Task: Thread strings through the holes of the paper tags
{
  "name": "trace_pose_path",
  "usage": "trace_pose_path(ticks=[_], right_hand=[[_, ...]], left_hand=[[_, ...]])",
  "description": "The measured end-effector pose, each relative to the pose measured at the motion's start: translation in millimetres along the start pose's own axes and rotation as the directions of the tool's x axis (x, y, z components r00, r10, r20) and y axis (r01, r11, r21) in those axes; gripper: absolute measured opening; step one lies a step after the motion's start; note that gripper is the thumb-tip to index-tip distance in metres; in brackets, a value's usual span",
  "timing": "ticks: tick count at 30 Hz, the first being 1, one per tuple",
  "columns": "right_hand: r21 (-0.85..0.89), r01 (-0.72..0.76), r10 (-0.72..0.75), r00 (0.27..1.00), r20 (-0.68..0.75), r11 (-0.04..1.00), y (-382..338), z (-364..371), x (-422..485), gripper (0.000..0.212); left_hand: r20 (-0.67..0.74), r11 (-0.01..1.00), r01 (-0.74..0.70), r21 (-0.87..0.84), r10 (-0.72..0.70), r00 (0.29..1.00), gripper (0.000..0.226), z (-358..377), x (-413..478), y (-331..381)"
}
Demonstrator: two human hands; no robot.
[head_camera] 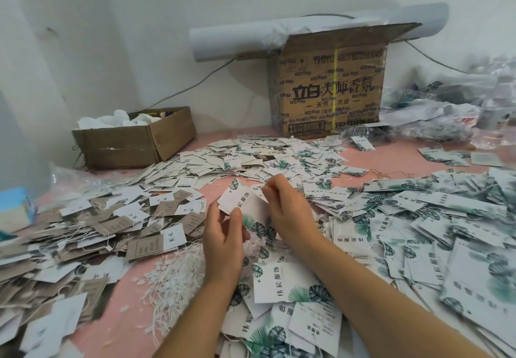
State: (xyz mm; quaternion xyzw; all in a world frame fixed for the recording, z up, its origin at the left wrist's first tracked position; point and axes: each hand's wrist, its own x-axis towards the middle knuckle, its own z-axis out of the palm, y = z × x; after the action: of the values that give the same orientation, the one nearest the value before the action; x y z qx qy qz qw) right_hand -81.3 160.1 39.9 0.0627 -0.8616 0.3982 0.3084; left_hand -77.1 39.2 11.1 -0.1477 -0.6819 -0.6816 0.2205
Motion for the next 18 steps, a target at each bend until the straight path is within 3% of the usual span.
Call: trace_pose_path(ticks=[4,11,18], right_hand=[[0.122,0.023,-0.029,0.999,0.046,0.992,-6,-6,5,0.013],[0.083,0.042,-0.050,0.994,0.101,0.996,-25,-20,14,0.007],[0.073,0.151,-0.156,0.985,0.075,0.986,-42,-33,15,0.010]], left_hand=[[-0.047,0.999,-0.008,-0.048,0.006,0.999,0.015,-5,2,4],[-0.049,0.995,0.003,-0.097,-0.008,0.999,0.003,-7,10,12],[-0.014,0.994,-0.032,-0.104,0.031,0.999,0.022,-5,15,32]])
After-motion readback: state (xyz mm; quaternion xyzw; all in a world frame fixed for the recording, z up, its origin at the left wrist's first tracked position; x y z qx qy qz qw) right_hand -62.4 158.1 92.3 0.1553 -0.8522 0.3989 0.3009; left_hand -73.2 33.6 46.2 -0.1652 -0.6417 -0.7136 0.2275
